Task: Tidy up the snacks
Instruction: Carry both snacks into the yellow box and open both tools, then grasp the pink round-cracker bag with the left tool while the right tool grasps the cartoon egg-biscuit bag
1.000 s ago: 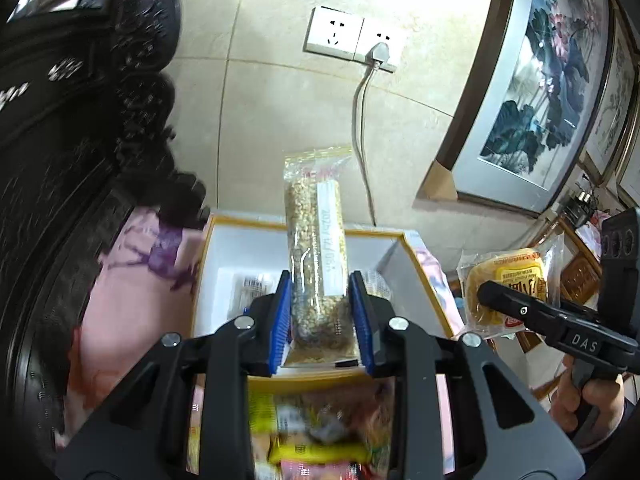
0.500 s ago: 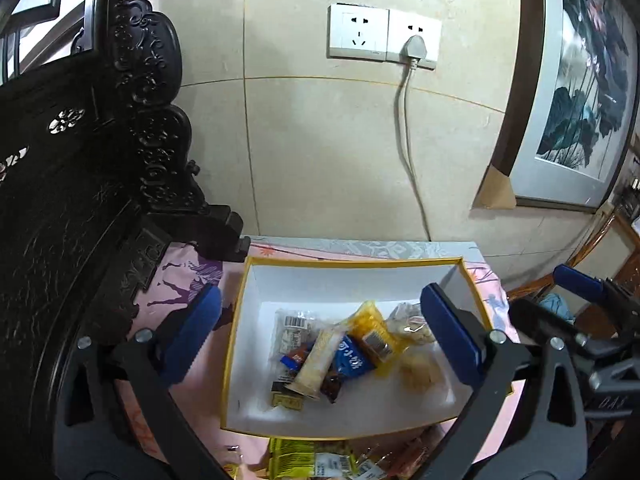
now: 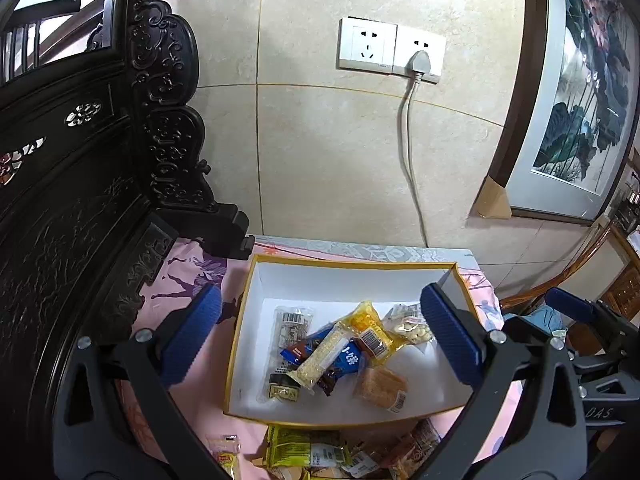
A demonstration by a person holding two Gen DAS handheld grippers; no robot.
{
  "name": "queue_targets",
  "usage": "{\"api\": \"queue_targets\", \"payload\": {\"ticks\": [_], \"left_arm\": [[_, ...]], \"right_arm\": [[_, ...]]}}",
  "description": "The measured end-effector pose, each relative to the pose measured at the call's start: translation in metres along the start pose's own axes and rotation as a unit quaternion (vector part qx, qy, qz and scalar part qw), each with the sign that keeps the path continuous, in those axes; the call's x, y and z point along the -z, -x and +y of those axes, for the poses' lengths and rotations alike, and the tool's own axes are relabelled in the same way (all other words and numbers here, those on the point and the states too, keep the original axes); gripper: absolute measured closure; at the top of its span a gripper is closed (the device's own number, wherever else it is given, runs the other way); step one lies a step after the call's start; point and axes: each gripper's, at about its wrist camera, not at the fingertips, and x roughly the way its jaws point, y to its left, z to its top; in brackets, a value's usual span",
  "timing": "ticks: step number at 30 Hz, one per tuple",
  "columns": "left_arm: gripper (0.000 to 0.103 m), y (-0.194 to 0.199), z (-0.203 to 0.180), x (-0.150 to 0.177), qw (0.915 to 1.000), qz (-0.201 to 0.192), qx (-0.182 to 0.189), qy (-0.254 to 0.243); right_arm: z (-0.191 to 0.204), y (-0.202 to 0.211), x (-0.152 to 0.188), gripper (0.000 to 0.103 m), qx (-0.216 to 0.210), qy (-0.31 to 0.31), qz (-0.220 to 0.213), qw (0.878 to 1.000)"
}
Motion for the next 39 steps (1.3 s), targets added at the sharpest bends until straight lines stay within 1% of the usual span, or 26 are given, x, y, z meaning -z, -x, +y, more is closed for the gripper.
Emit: {"api": "queue_targets", "payload": {"ticks": [6, 10, 12, 15, 18, 21, 24, 27, 31, 33, 34, 35, 39], "left_arm": [[0.002, 0.014, -0.003, 0.007, 1.0, 0.0, -0.002, -0.004], [0.002, 0.021, -0.004, 0.016, 1.0, 0.006, 0.003, 0.001], [0.002, 0.025, -0.003, 0.023, 0.9999, 0.011, 0.005, 0.001], [0.002, 0.033, 0.003, 0.037, 0.9999, 0.012, 0.004, 0.003], [0.002, 0.038, 0.015, 0.057, 0.9997, 0.023, 0.0, 0.011], [0.002, 0.041, 0.032, 0.082, 0.9986, 0.045, 0.0, 0.029], [0.002, 0.043, 0.047, 0.105, 0.997, 0.063, -0.005, 0.044], [0.002, 0.045, 0.059, 0.131, 0.9945, 0.087, -0.005, 0.059], [0.002, 0.047, 0.069, 0.157, 0.9915, 0.113, -0.007, 0.063], [0.002, 0.049, 0.072, 0.164, 0.9911, 0.118, -0.006, 0.062], [0.002, 0.051, 0.073, 0.169, 0.9911, 0.119, -0.006, 0.06], [0.002, 0.052, 0.074, 0.171, 0.991, 0.12, -0.006, 0.059], [0.002, 0.058, 0.078, 0.178, 0.9907, 0.124, -0.008, 0.057]], "right_arm": [[0.005, 0.012, 0.01, 0.001, -0.001, 0.004, 0.002, 1.0], [0.009, 0.022, 0.024, 0.001, 0.0, 0.012, 0.004, 1.0], [0.011, 0.026, 0.031, 0.001, 0.002, 0.018, 0.005, 1.0], [0.01, 0.032, 0.048, 0.001, -0.003, 0.024, 0.018, 1.0], [0.002, 0.035, 0.072, 0.001, -0.013, 0.019, 0.041, 0.999], [-0.009, 0.031, 0.101, 0.001, -0.024, 0.002, 0.077, 0.997], [-0.019, 0.021, 0.133, 0.001, -0.028, -0.015, 0.124, 0.992], [-0.019, 0.01, 0.167, 0.001, -0.028, -0.015, 0.167, 0.986], [-0.012, 0.0, 0.193, 0.001, -0.04, -0.002, 0.191, 0.981], [-0.007, -0.009, 0.197, 0.008, -0.067, 0.003, 0.196, 0.978], [-0.007, -0.013, 0.198, 0.017, -0.076, 0.003, 0.198, 0.977], [-0.006, -0.019, 0.197, 0.022, -0.083, 0.003, 0.201, 0.976], [-0.008, -0.047, 0.192, 0.026, -0.085, 0.003, 0.211, 0.974]]}}
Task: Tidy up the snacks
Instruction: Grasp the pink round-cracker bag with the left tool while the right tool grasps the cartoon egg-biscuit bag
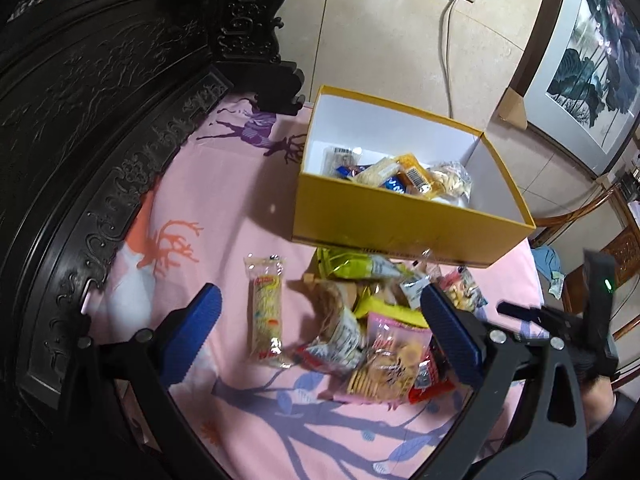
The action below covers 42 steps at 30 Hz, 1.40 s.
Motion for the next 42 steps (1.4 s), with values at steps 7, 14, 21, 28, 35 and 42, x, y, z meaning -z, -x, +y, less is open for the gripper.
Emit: {"api": "queue_targets", "payload": {"ticks": [7, 14, 21, 28, 35, 42], "left_arm": [[0.002, 0.005, 0.009, 0.012, 1.0, 0.007, -0.002, 0.005], [0.002, 0.004, 0.024, 0.025, 0.9994, 0.023, -0.022, 0.013], [0.002, -0.013, 0.0, 0.046, 0.9975, 0.041, 0.018, -0.055], [0.002, -0.046, -0.065, 0.086, 0.9741, 0.068, 0.06, -0.207], [0.011, -0.092, -0.083, 0.086, 0.9758, 0.095, 0.047, -0.192], [0.037, -0.113, -0.095, 0.087, 0.9704, 0.091, 0.011, -0.224]], "right_arm": [[-0.002, -0.036, -0.025, 0.028, 0.012, 0.028, 0.027, 0.999], [0.001, -0.052, -0.024, 0.057, 0.02, 0.044, 0.041, 0.998], [-0.01, -0.007, -0.002, 0.058, -0.002, -0.003, 0.001, 1.0], [-0.016, 0.023, 0.029, 0.057, -0.023, -0.057, -0.01, 0.998], [-0.015, 0.031, 0.045, 0.057, -0.034, -0.077, -0.013, 0.996], [-0.014, 0.031, 0.05, 0.057, -0.037, -0.08, -0.012, 0.996]]}}
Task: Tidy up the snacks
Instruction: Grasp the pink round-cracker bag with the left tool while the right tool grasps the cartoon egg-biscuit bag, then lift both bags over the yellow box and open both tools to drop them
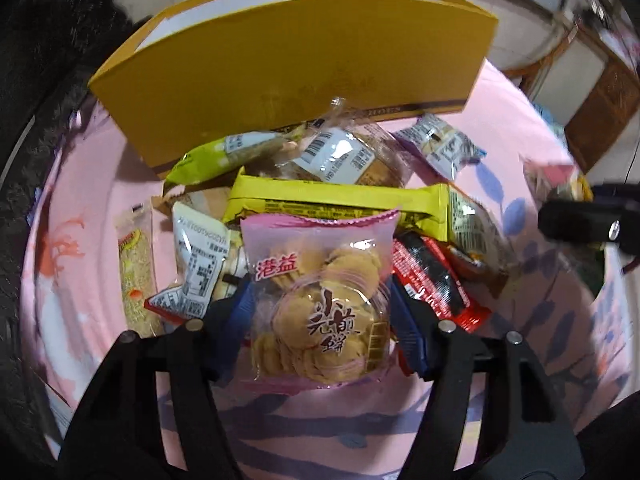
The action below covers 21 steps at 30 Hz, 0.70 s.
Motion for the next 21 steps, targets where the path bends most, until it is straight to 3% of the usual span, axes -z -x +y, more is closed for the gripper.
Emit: {"api": "queue_targets", "payload": {"ticks": [3, 5, 9, 21], "left_arm": [[0.041, 0.002, -0.002, 0.003, 0.9999, -0.007, -0.002, -0.013], [0.047, 0.003, 0.004, 0.004, 0.9999, -0.006, 0.012, 0.008], [0.048, 0.02, 0.022, 0.011, 0.9975, -0.015, 0.045, 0.052], [0.048, 0.081, 0.054, 0.02, 0.9921, -0.061, 0.041, 0.101]], "right_arm": [[0.0, 0.0, 0.0, 0.057, -0.001, -0.003, -0.002, 1.0], [-0.001, 0.002, -0.001, 0.057, -0.001, -0.003, -0.005, 1.0], [-0.001, 0.009, -0.003, 0.057, -0.002, -0.005, -0.016, 1.0], [0.011, 0.016, -0.008, 0.057, -0.009, 0.005, -0.025, 1.0]]}}
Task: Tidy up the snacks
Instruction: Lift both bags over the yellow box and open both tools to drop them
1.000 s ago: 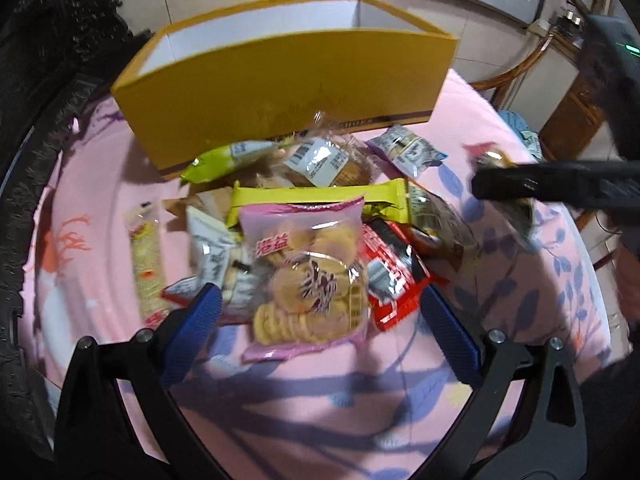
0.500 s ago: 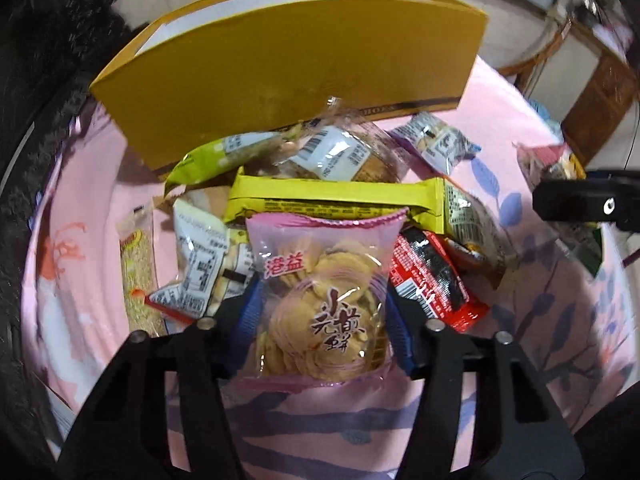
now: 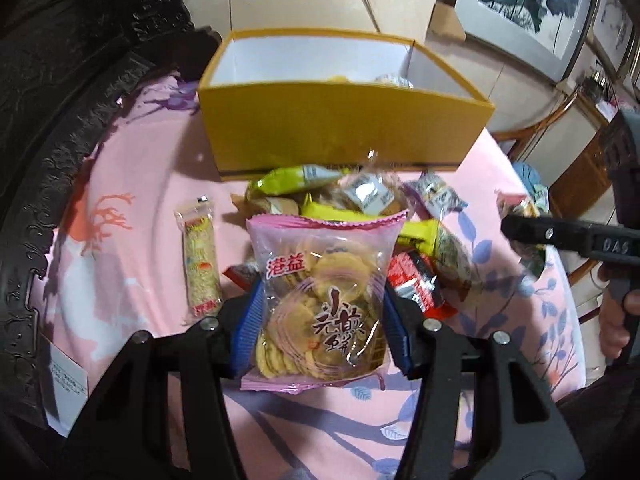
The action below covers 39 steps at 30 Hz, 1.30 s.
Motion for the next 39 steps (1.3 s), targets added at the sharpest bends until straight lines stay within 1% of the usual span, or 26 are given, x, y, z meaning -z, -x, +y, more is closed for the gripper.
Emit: {"api": "queue_targets", "payload": {"ticks": [7, 10, 12, 15, 16, 18, 21, 24, 25, 28, 30, 31, 32, 33, 34, 35, 36, 37, 39], "left_arm": [[0.048, 0.027, -0.006, -0.022, 0.9992, -0.038, 0.015, 0.005], [0.048, 0.038, -0.007, -0.038, 0.998, -0.058, 0.022, 0.013], [0.048, 0.045, -0.008, -0.055, 0.9967, -0.076, 0.022, 0.018], [0.048, 0.052, -0.008, -0.086, 0.9942, -0.101, 0.029, 0.025], [0.048, 0.054, -0.009, -0.101, 0.9932, -0.109, 0.029, 0.027], [0.048, 0.055, -0.011, -0.124, 0.9918, -0.122, 0.028, 0.027], [0.048, 0.055, -0.013, -0.162, 0.9896, -0.14, 0.019, 0.026], [0.048, 0.049, -0.015, -0.198, 0.9888, -0.147, 0.01, 0.023], [0.048, 0.045, -0.016, -0.21, 0.9884, -0.151, 0.0, 0.019], [0.048, 0.036, -0.013, -0.234, 0.9883, -0.151, -0.01, 0.018], [0.048, 0.026, -0.013, -0.249, 0.9892, -0.145, -0.015, 0.016], [0.047, 0.023, -0.013, -0.252, 0.9895, -0.143, -0.018, 0.014], [0.044, 0.018, -0.014, -0.257, 0.9897, -0.14, -0.026, 0.013], [0.022, 0.014, -0.016, -0.26, 0.99, -0.136, -0.035, 0.013], [0.002, 0.011, -0.017, -0.262, 0.9899, -0.132, -0.05, 0.015], [0.002, 0.011, -0.019, -0.261, 0.9878, -0.136, -0.073, 0.02], [0.002, 0.011, -0.02, -0.261, 0.9864, -0.14, -0.083, 0.021], [0.002, 0.012, -0.021, -0.26, 0.9861, -0.141, -0.085, 0.019], [0.002, 0.01, -0.022, -0.257, 0.9876, -0.135, -0.079, 0.014]], "right_arm": [[0.01, 0.012, -0.007, 0.057, -0.011, 0.012, -0.013, 1.0], [0.019, 0.023, -0.018, 0.057, -0.015, 0.023, -0.028, 0.999], [0.024, 0.031, -0.029, 0.057, -0.017, 0.03, -0.042, 0.999], [0.03, 0.045, -0.052, 0.057, -0.023, 0.034, -0.074, 0.996], [0.033, 0.051, -0.064, 0.057, -0.022, 0.039, -0.087, 0.995], [0.038, 0.057, -0.081, 0.057, -0.015, 0.05, -0.107, 0.993], [0.043, 0.068, -0.117, 0.057, -0.004, 0.062, -0.141, 0.988], [0.045, 0.07, -0.144, 0.057, 0.004, 0.068, -0.16, 0.985], [0.045, 0.068, -0.155, 0.057, 0.009, 0.072, -0.166, 0.983], [0.042, 0.063, -0.179, 0.057, 0.016, 0.077, -0.171, 0.982], [0.04, 0.062, -0.188, 0.057, 0.021, 0.079, -0.172, 0.982], [0.039, 0.058, -0.195, 0.057, 0.023, 0.08, -0.171, 0.982], [0.04, 0.055, -0.199, 0.056, 0.025, 0.081, -0.167, 0.982], [0.039, 0.051, -0.203, 0.055, 0.035, 0.08, -0.159, 0.983], [0.039, 0.047, -0.207, 0.039, 0.057, 0.077, -0.151, 0.984], [0.041, 0.045, -0.208, 0.016, 0.078, 0.073, -0.151, 0.983], [0.041, 0.045, -0.208, 0.007, 0.097, 0.067, -0.151, 0.982], [0.04, 0.047, -0.206, 0.001, 0.098, 0.063, -0.158, 0.981], [0.038, 0.048, -0.201, 0.001, 0.086, 0.057, -0.16, 0.982]]}}
